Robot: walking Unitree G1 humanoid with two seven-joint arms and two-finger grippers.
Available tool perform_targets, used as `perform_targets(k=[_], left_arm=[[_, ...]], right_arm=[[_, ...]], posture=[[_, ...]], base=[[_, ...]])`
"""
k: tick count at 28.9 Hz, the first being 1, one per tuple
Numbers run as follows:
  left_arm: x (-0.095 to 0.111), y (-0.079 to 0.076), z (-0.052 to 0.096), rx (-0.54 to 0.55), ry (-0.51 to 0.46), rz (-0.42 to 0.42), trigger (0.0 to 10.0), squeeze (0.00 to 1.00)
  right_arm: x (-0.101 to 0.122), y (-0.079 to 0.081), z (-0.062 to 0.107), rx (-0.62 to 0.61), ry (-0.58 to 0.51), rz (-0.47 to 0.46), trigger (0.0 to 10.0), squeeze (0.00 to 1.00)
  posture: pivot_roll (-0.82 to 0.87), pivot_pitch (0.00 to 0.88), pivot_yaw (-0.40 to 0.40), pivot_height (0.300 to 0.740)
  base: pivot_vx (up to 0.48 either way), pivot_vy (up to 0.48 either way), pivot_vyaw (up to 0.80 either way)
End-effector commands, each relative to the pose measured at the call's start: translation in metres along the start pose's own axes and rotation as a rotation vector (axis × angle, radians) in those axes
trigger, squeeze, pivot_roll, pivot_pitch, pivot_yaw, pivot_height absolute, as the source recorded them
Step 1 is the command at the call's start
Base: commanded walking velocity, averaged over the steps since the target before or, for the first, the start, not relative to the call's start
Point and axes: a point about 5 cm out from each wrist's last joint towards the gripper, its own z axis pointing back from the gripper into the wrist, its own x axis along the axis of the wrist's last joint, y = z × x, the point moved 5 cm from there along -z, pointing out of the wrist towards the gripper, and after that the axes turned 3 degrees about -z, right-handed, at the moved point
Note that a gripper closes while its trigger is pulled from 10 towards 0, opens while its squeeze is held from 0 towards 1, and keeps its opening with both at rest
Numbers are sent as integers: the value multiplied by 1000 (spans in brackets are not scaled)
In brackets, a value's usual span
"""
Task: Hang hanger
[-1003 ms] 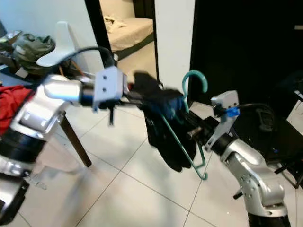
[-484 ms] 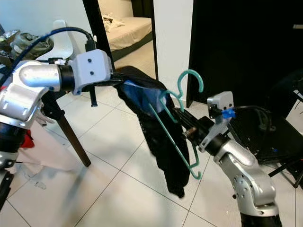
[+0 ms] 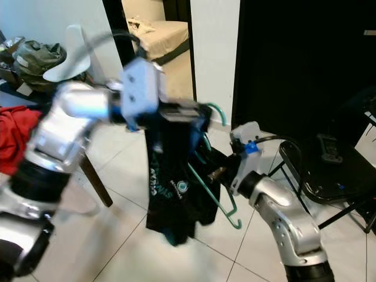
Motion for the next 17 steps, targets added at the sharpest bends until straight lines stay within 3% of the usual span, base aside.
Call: perform_targets(k=[1, 3, 6, 7, 8, 10, 12, 13, 14, 17], left_arm=[[8, -8, -8, -28, -48, 15, 10000, 0], [8, -14, -17, -30, -71, 63, 10000, 0], [1, -13, -17, -23, -48, 68, 10000, 0], [-14, -7, -9, 3, 32, 39, 10000, 0], [-14, -7, -9, 3, 32, 39, 10000, 0], [-34, 6, 8, 45, 154, -11, 10000, 0], [-34, 6, 8, 45, 154, -11, 10000, 0], [-45, 23, 28, 98, 246, -54, 10000, 0], [-45, 23, 28, 98, 246, -54, 10000, 0], [-51, 76, 90, 295, 460, -163, 10000, 0]], right_arm=[[-4, 0, -4, -9, 13, 8, 10000, 0], [-3, -1, -6, -22, 5, 10, 10000, 0], [-1, -2, -7, -31, -6, 10, 10000, 0], [3, -3, -6, -34, -22, 9, 10000, 0], [3, -3, -6, -34, -22, 9, 10000, 0], [7, -4, -3, -34, -41, 9, 10000, 0], [7, -4, -3, -34, -41, 9, 10000, 0], [8, -4, 0, -26, -42, 12, 10000, 0], [8, -4, 0, -26, -42, 12, 10000, 0], [5, -3, 9, 1, -21, 20, 10000, 0]], posture=[[-85, 0, 66, 740], [-89, 0, 70, 740], [-95, 0, 73, 740], [-100, 0, 76, 740], [-100, 0, 76, 740], [-101, 0, 77, 740], [-101, 0, 77, 740], [-100, 0, 78, 740], [-100, 0, 78, 740], [-91, 0, 69, 740]], base=[[0, 0, 0], [0, 0, 0], [0, 0, 0], [0, 0, 0], [0, 0, 0], [0, 0, 0], [0, 0, 0], [0, 0, 0], [0, 0, 0], [0, 0, 0]])
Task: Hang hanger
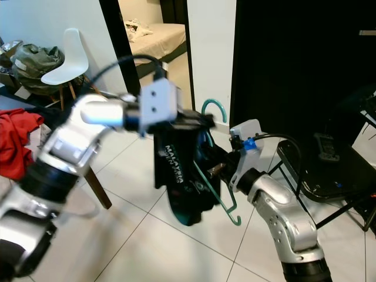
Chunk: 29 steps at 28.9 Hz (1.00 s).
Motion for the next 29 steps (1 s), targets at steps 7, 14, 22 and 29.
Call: perform_targets(k=[7, 14, 22, 29], left_arm=[[-22, 69, 60, 272, 218, -102, 10000, 0], [-22, 65, 56, 258, 207, -114, 10000, 0], [36, -23, -15, -81, -179, -35, 10000, 0], [49, -61, -29, -223, -260, -15, 10000, 0]], right_arm=[[4, 9, 11, 78, -8, 21, 10000, 0], [2, 11, 14, 106, 14, 36, 10000, 0], [7, 16, 10, 126, -16, 25, 10000, 0], [9, 22, 8, 151, -28, 22, 10000, 0]], posture=[[-90, 0, 66, 740], [-91, 0, 62, 740], [-88, 0, 62, 740], [-91, 0, 66, 740]], base=[[0, 0, 0], [0, 0, 0], [0, 0, 0], [0, 0, 0]])
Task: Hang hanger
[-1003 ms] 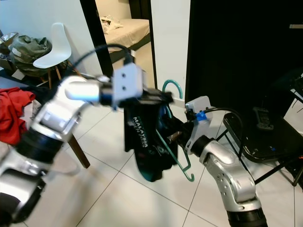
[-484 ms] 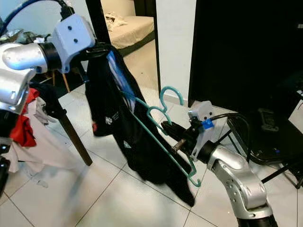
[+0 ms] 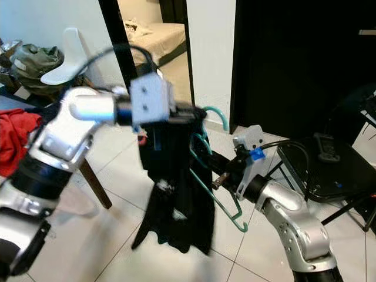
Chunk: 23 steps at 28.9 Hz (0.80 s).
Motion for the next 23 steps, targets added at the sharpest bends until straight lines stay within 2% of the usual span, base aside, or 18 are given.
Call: perform_targets(k=[1, 7, 9, 12, 13, 15, 16, 19, 23], left_arm=[[5, -6, -3, -43, -30, -3, 10000, 0], [6, -14, -1, -88, -35, 8, 10000, 0], [15, -23, -3, -126, -74, 36, 10000, 0], [19, -27, -3, -148, -90, 65, 10000, 0], [21, -30, -2, -170, -96, 102, 10000, 122], [21, -30, -2, -170, -96, 102, 10000, 122], [19, -30, 0, -177, -87, 127, 10000, 1000], [16, -30, 4, -184, -61, 142, 10000, 1000], [10, -21, 20, -186, -8, 149, 10000, 1000]], right_arm=[[10, 7, -3, 32, -43, 12, 10000, 0], [13, 3, -4, 12, -58, 14, 10000, 0], [12, -1, -5, -12, -56, 14, 10000, 0], [12, -4, -5, -27, -55, 14, 10000, 0], [12, -8, -6, -45, -56, 13, 10000, 0], [12, -8, -6, -45, -56, 13, 10000, 0], [13, -10, -6, -59, -60, 12, 10000, 0], [13, -12, -6, -67, -64, 11, 10000, 0], [14, -14, -6, -72, -70, 9, 10000, 0]], posture=[[-91, 0, 68, 740], [-88, 0, 68, 740], [-85, 0, 64, 740], [-86, 0, 63, 740], [-86, 0, 61, 740], [-86, 0, 61, 740], [-85, 0, 60, 740], [-85, 0, 59, 740], [-84, 0, 57, 740]], base=[[0, 0, 0], [0, 0, 0], [0, 0, 0], [0, 0, 0], [0, 0, 0], [0, 0, 0], [0, 0, 0], [0, 0, 0], [0, 0, 0]])
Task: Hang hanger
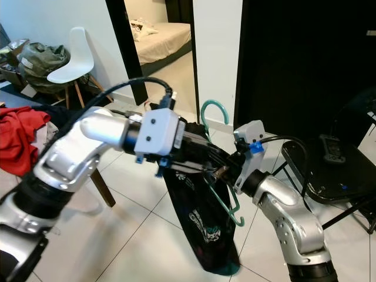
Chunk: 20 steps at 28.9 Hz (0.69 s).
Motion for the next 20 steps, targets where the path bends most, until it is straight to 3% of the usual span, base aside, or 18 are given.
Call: perform_targets(k=[1, 3, 5, 6, 8, 9, 10, 11, 13, 14, 15, 16, 17, 20], left_arm=[[0, 6, 21, -7, 33, 22, 10000, 1000], [0, 6, 21, -7, 33, 22, 10000, 1000], [9, 11, 41, -14, 28, 42, 10000, 1000], [9, 11, 41, -14, 28, 42, 10000, 1000], [22, 32, 66, 79, 31, 0, 10000, 1000], [22, 32, 66, 79, 31, 0, 10000, 1000], [24, 43, 79, 135, 60, -27, 10000, 1000], [24, 43, 79, 135, 60, -27, 10000, 1000], [20, 53, 97, 177, 144, -63, 10000, 1000], [20, 53, 97, 177, 144, -63, 10000, 1000], [16, 52, 105, 165, 187, -60, 10000, 192], [16, 52, 105, 165, 187, -60, 10000, 192], [10, 50, 113, 143, 234, -41, 10000, 0], [10, 50, 113, 143, 234, -41, 10000, 0]], right_arm=[[7, 2, -3, 6, -33, 14, 10000, 0], [7, 2, -3, 6, -33, 14, 10000, 0], [6, 2, -3, 6, -33, 12, 10000, 0], [6, 2, -3, 6, -33, 12, 10000, 0], [6, 3, 1, 30, -32, 16, 10000, 0], [6, 3, 1, 30, -32, 16, 10000, 0], [7, 7, 5, 61, -32, 22, 10000, 0], [7, 7, 5, 61, -32, 22, 10000, 0], [10, 15, 14, 135, -31, 37, 10000, 0], [10, 15, 14, 135, -31, 37, 10000, 0], [12, 18, 19, 165, -31, 44, 10000, 0], [12, 18, 19, 165, -31, 44, 10000, 0], [15, 20, 23, 189, -34, 52, 10000, 0], [15, 20, 23, 189, -34, 52, 10000, 0]], posture=[[-84, 0, 57, 740], [-84, 0, 57, 740], [-79, 0, 57, 740], [-79, 0, 57, 740], [-74, 0, 60, 740], [-74, 0, 60, 740], [-74, 0, 61, 740], [-74, 0, 61, 740], [-73, 0, 66, 740], [-73, 0, 66, 740], [-75, 0, 70, 740], [-75, 0, 70, 740], [-74, 0, 74, 740], [-74, 0, 74, 740]], base=[[0, 0, 0], [0, 0, 0], [0, 0, 0], [0, 0, 0], [0, 0, 0], [0, 0, 0], [0, 0, 0], [0, 0, 0], [0, 0, 0], [0, 0, 0], [0, 0, 0], [0, 0, 0], [0, 0, 0], [0, 0, 0]])
